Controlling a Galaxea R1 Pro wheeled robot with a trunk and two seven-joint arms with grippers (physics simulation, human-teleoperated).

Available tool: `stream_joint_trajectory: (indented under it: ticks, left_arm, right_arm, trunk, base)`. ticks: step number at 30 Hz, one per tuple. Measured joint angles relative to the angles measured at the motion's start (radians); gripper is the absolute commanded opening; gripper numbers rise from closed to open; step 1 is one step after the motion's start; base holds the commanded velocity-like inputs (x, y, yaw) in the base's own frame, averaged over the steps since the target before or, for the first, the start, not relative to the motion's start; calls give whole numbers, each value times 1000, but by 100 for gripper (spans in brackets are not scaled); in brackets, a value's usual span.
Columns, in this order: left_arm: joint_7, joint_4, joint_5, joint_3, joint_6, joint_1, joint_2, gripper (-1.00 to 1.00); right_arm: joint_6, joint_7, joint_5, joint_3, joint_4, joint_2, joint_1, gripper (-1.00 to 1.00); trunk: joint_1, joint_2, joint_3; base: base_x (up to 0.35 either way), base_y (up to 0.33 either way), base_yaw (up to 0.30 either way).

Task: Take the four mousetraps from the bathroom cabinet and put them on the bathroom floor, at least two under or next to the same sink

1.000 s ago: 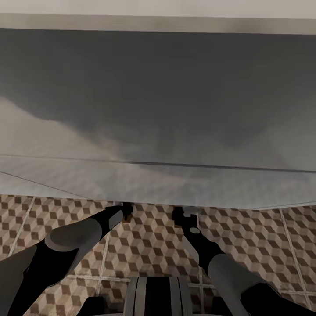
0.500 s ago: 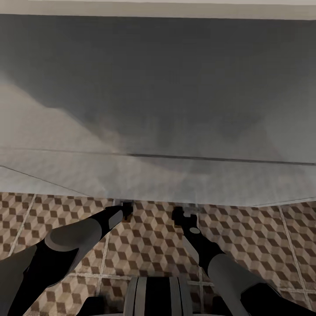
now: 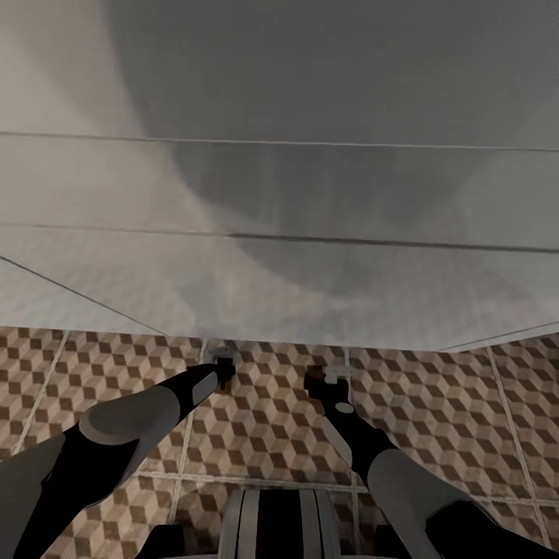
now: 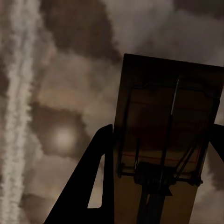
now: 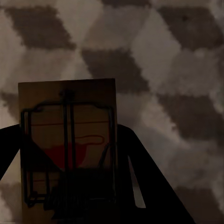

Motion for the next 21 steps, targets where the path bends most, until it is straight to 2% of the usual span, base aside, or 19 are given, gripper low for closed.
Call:
stream_joint_trajectory:
  ticks: [5, 12, 21]
  left_arm:
    - [0, 0, 0, 0, 0, 0, 0, -100]
    - [0, 1, 0, 0, -1, 0, 0, -100]
    - [0, 1, 0, 0, -2, 0, 0, -100]
  right_arm:
    - [0, 0, 1, 1, 0, 1, 0, -100]
    - [0, 0, 1, 1, 0, 1, 0, -100]
    - [0, 0, 1, 1, 1, 3, 0, -100]
  trunk:
    - [0, 0, 0]
    - [0, 0, 0]
    - [0, 0, 0]
  base:
    - [0, 0, 18]
    - [0, 0, 163]
    - [0, 0, 17]
